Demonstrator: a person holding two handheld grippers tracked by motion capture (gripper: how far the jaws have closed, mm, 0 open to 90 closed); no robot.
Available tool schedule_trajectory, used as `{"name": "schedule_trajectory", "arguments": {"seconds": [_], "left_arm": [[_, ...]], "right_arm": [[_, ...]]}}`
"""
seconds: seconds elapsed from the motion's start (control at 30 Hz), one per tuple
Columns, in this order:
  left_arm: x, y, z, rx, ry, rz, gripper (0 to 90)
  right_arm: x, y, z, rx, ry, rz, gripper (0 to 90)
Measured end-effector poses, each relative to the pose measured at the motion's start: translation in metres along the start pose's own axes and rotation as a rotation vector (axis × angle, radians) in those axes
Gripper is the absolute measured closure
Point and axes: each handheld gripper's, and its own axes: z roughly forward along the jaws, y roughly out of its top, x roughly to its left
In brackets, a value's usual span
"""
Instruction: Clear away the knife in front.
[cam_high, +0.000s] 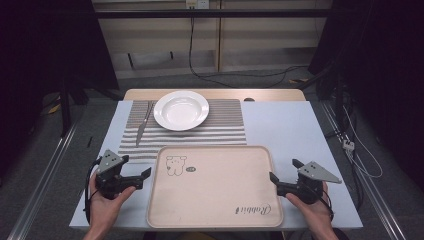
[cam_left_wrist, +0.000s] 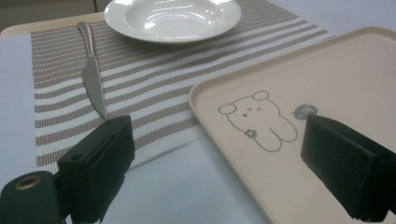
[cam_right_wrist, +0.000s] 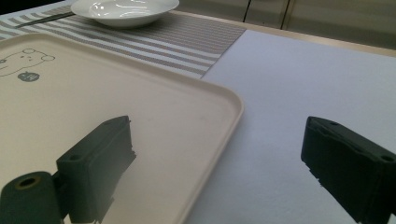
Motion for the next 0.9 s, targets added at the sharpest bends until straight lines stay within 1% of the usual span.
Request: {"name": "schedule_trajectory", "arguments": {"seconds": [0.07, 0.1, 0.2, 0.27, 0.3, 0.37, 0.4, 0.5, 0.6, 0.67, 0.77, 0.8, 0.83, 0.87, 0.9], "left_arm": [[0.0, 0.003, 0.001, -0.01, 0.002, 0.004, 9.8], [0.0, 0.005, 0.001, -0.003, 0.004, 0.008, 9.8], [0.001, 0.01, 0.004, -0.005, -0.017, 0.013, 8.8], [0.004, 0.013, 0.007, 0.006, -0.034, 0.007, 8.8], [0.005, 0.015, 0.009, 0.018, -0.034, 0.004, 8.8], [0.008, 0.017, 0.013, 0.026, -0.052, -0.011, 8.2], [0.008, 0.018, 0.015, 0.031, -0.046, -0.008, 8.2], [0.01, 0.022, 0.02, 0.046, -0.026, 0.024, 8.2], [0.014, 0.028, 0.022, 0.057, -0.022, 0.033, 8.2], [0.016, 0.032, 0.023, 0.054, -0.021, 0.029, 8.2], [0.018, 0.039, 0.026, 0.058, 0.017, 0.066, 8.4], [0.019, 0.041, 0.027, 0.063, 0.02, 0.068, 8.6], [0.021, 0.043, 0.028, 0.075, 0.026, 0.062, 8.6], [0.024, 0.045, 0.03, 0.073, 0.003, 0.054, 7.5], [0.027, 0.047, 0.031, 0.066, -0.019, 0.03, 6.0]], "right_arm": [[0.0, 0.0, 0.0, 0.003, -0.001, -0.002, 9.4], [0.0, 0.0, -0.001, 0.001, -0.003, -0.002, 9.4], [-0.001, 0.0, -0.001, -0.003, -0.007, 0.002, 9.3], [0.0, 0.0, 0.0, 0.0, -0.004, 0.0, 9.2], [0.0, 0.0, 0.0, 0.0, -0.004, 0.0, 9.2], [-0.001, 0.0, 0.001, 0.006, 0.0, 0.002, 9.3], [-0.001, 0.0, 0.001, 0.006, 0.0, 0.002, 9.3], [-0.001, 0.0, 0.0, 0.007, 0.004, 0.004, 9.3], [0.0, 0.0, -0.001, 0.006, 0.001, 0.0, 9.3], [0.0, 0.0, -0.001, 0.007, -0.002, -0.001, 9.3], [0.0, 0.0, 0.0, 0.007, 0.001, 0.0, 9.3], [0.0, 0.0, 0.0, 0.008, 0.003, 0.001, 9.3], [0.0, 0.0, 0.0, 0.008, 0.003, 0.001, 9.3], [0.0, 0.0, 0.001, 0.009, 0.003, 0.002, 9.3], [0.0, 0.0, 0.001, 0.01, 0.003, 0.001, 9.3]]}}
